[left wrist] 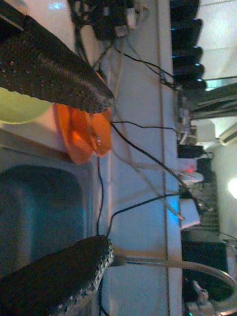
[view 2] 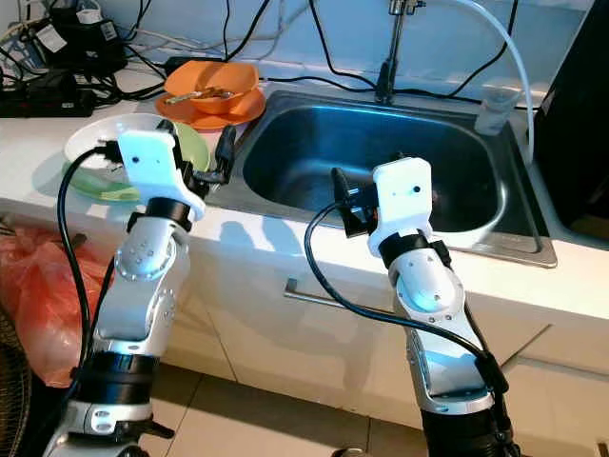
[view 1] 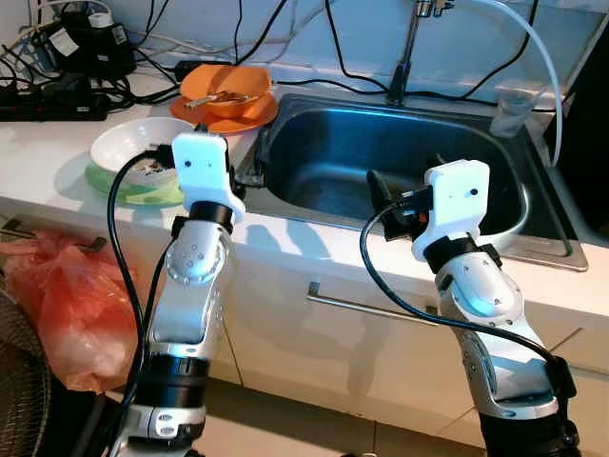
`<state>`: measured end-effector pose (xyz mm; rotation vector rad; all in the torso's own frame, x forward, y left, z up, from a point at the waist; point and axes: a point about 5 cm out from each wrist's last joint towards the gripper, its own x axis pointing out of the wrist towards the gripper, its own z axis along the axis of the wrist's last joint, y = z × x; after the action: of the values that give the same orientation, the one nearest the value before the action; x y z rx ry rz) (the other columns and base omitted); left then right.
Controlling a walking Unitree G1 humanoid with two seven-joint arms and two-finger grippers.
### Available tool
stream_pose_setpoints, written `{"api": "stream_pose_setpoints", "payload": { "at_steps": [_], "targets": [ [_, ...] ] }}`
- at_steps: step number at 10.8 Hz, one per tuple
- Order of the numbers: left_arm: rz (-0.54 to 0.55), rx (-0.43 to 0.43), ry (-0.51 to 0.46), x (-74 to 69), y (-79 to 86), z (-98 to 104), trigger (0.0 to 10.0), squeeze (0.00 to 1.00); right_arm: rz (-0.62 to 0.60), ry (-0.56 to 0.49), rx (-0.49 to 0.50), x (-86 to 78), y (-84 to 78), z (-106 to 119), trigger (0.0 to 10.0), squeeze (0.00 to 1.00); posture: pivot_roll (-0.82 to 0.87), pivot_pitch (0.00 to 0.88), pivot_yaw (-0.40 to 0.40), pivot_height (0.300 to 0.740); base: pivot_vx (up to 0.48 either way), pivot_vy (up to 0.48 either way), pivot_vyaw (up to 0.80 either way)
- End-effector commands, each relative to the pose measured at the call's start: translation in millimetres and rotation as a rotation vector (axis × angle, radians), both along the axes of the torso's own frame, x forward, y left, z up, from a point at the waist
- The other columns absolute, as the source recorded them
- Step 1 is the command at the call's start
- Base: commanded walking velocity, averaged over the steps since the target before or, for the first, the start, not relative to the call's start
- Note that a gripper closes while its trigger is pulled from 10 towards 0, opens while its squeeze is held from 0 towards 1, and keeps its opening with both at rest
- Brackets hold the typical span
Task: Kitchen organization
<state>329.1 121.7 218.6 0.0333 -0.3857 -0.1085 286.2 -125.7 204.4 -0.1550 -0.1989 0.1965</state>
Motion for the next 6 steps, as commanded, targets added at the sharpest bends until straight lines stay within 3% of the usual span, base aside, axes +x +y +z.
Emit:
{"api": "stream_pose_setpoints", "payload": {
  "at_steps": [1,2,3,5,6],
  "targets": [
    [-0.025,0.034,-0.098,-2.5,-6.5,21.5,10.0,0.00,-0.040,-0.033,0.013,-1.2,-7.6,4.4,10.0,0.00,-0.10,0.000,0.040,0.740,0.000,0.000,0.00],
    [-0.025,0.072,-0.225,-7.7,-8.9,46.9,10.0,0.00,-0.076,-0.150,0.028,-3.4,-11.7,30.0,10.0,0.00,-0.10,0.000,0.043,0.740,0.000,0.000,0.00],
    [-0.019,0.077,-0.258,-9.6,-6.5,54.9,10.0,0.00,-0.083,-0.186,0.034,-3.4,-13.3,41.6,10.0,0.00,-0.10,0.000,0.045,0.740,0.000,0.000,0.00],
    [-0.015,0.084,-0.225,-9.4,0.4,49.6,10.0,0.00,-0.093,-0.193,0.032,-2.9,-17.1,44.5,10.0,0.00,-0.10,0.000,0.045,0.740,0.000,0.000,0.00],
    [-0.021,0.075,-0.216,-9.3,0.6,47.0,10.0,0.00,-0.090,-0.185,0.027,-3.3,-15.9,41.7,10.0,0.00,-0.10,0.000,0.046,0.740,0.382,0.000,0.00]
  ]
}}
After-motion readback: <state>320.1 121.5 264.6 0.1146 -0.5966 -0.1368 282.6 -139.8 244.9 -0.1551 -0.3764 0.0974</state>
